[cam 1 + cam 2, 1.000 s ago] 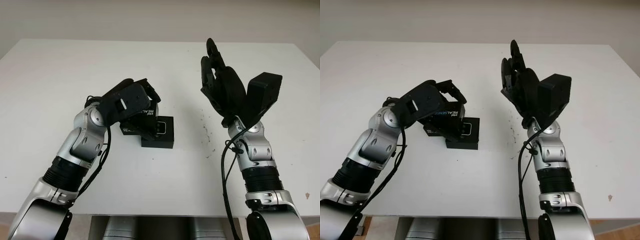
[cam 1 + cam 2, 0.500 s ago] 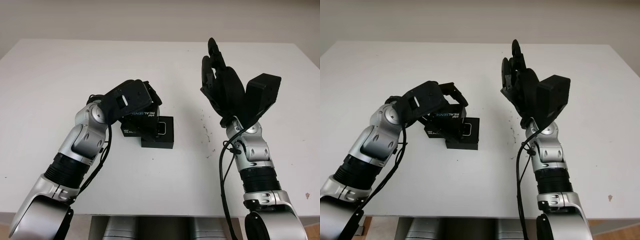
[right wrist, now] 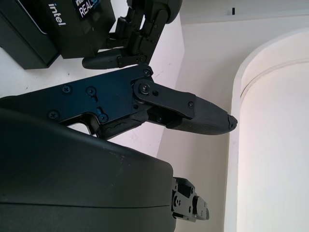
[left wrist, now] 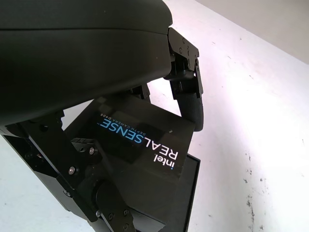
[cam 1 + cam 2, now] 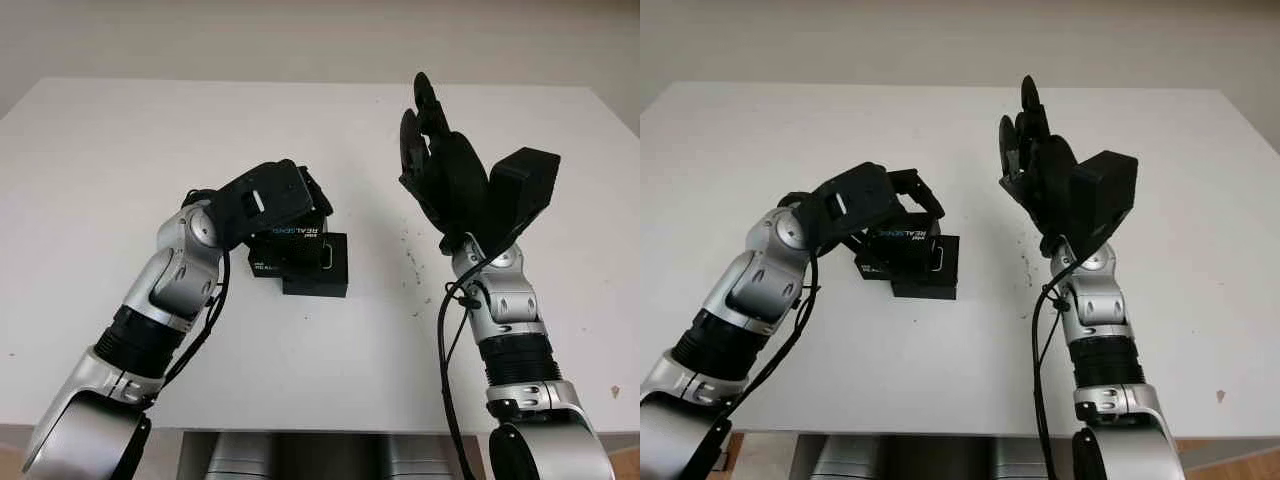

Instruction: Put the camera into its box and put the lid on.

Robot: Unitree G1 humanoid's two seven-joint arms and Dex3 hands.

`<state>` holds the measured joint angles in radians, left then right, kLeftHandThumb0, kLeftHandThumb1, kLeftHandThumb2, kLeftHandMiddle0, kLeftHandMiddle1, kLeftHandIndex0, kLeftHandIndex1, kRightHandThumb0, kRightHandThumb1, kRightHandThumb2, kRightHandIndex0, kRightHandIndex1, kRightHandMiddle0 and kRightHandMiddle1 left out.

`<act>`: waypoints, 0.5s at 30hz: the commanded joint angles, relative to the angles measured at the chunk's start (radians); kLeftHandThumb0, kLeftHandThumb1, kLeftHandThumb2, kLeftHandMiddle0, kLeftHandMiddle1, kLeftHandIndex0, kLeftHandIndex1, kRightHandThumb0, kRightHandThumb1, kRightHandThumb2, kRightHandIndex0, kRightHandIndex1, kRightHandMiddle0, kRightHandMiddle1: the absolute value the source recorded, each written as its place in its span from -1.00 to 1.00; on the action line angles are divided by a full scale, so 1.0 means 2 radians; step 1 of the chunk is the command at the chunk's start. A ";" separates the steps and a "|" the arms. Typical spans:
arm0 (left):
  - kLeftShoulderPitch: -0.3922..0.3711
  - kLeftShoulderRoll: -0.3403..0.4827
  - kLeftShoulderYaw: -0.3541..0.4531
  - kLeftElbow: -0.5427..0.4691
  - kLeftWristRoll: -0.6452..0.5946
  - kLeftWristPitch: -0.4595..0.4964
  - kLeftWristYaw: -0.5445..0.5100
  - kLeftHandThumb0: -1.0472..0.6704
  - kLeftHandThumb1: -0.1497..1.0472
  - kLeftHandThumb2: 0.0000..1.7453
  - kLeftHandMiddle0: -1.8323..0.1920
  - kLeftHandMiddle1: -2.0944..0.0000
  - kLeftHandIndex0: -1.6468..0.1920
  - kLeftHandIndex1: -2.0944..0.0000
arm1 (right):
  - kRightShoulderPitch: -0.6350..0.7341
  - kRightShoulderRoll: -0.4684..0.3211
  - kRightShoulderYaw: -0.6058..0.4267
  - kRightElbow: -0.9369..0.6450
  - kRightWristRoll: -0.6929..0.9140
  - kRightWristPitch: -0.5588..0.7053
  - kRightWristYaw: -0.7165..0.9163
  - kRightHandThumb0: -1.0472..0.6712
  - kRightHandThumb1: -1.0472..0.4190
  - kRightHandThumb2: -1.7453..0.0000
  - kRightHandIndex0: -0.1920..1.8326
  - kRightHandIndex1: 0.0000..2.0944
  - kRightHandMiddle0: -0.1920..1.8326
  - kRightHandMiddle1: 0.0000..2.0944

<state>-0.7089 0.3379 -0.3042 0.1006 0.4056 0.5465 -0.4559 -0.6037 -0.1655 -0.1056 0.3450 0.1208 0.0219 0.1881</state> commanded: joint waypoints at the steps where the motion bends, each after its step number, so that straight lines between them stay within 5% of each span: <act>1: -0.007 -0.009 -0.005 0.007 -0.001 -0.009 0.007 0.08 0.81 -0.93 0.36 -0.48 0.43 -0.42 | 0.000 -0.001 0.002 -0.001 -0.001 -0.006 0.002 -0.60 -1.00 0.23 -1.00 -1.00 -1.00 -1.00; 15: 0.004 -0.024 -0.022 0.027 0.007 -0.037 0.025 0.11 0.78 -0.94 0.36 -0.48 0.42 -0.48 | 0.000 0.002 0.002 -0.005 0.000 -0.002 0.002 -0.61 -1.00 0.24 -1.00 -1.00 -1.00 -1.00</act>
<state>-0.7096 0.3007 -0.3289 0.1362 0.4105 0.4785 -0.4099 -0.6036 -0.1657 -0.1017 0.3449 0.1178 0.0222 0.1926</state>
